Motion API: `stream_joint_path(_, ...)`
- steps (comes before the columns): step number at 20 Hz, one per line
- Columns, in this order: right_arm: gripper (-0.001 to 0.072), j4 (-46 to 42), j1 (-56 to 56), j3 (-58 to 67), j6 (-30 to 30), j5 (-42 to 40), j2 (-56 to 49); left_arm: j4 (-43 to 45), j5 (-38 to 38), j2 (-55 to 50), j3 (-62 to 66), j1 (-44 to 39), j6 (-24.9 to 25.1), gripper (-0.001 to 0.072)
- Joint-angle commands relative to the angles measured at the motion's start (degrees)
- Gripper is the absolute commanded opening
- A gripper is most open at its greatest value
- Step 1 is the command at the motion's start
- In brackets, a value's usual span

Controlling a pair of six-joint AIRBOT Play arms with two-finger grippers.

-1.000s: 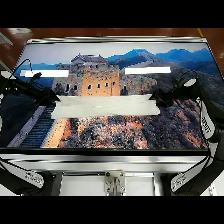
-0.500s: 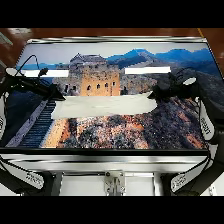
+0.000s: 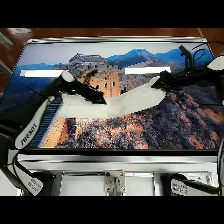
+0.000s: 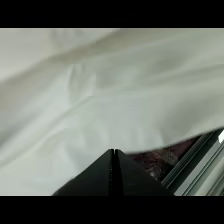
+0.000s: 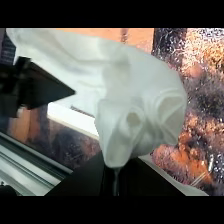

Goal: Fold the shirts.

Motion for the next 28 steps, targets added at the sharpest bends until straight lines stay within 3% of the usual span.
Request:
stream_joint_path(1,0.0078,-5.01,2.67,0.07,7.32,3.45,9.60,-4.57,12.17,-2.82,0.00,-11.78,-3.45,0.0040)
stream_joint_path(4,0.0078,-9.35,4.76,0.07,12.13,3.80,15.13,-15.54,17.79,-6.01,0.00,-18.05,-3.43,0.0039)
stream_joint_path(8,0.0078,-11.63,7.85,0.07,14.86,3.74,16.83,-15.56,20.41,-4.57,0.04,-15.74,-3.37,0.0037)
stream_joint_path(11,0.0078,-12.83,14.80,0.07,16.39,-5.01,13.64,-4.39,14.88,1.75,0.04,-6.19,-3.67,0.0036)
stream_joint_path(15,0.0078,-12.83,27.21,0.07,17.94,-20.26,2.62,17.73,4.63,13.70,0.04,12.22,-9.01,0.0036)
stream_joint_path(19,0.0078,-12.28,39.54,0.07,19.85,-39.65,-13.53,22.29,-4.07,25.18,0.04,31.04,-8.98,0.0037)
stream_joint_path(23,0.0078,4.35,46.03,0.09,20.46,-56.94,-26.84,22.25,-11.06,32.39,-0.17,41.55,-7.96,0.0037)
stream_joint_path(26,0.0080,14.05,47.80,1.14,18.12,-60.11,-31.12,21.90,-9.77,34.80,-2.23,42.42,-8.13,0.0037)
stream_joint_path(27,0.0100,15.39,47.80,1.90,17.42,-59.95,-31.74,21.68,-9.49,34.73,-2.93,41.94,-8.11,0.0037)
stream_joint_path(28,0.0217,15.65,47.76,2.25,17.09,-59.95,-31.76,21.70,-8.74,34.67,-3.89,41.24,-8.07,0.0037)
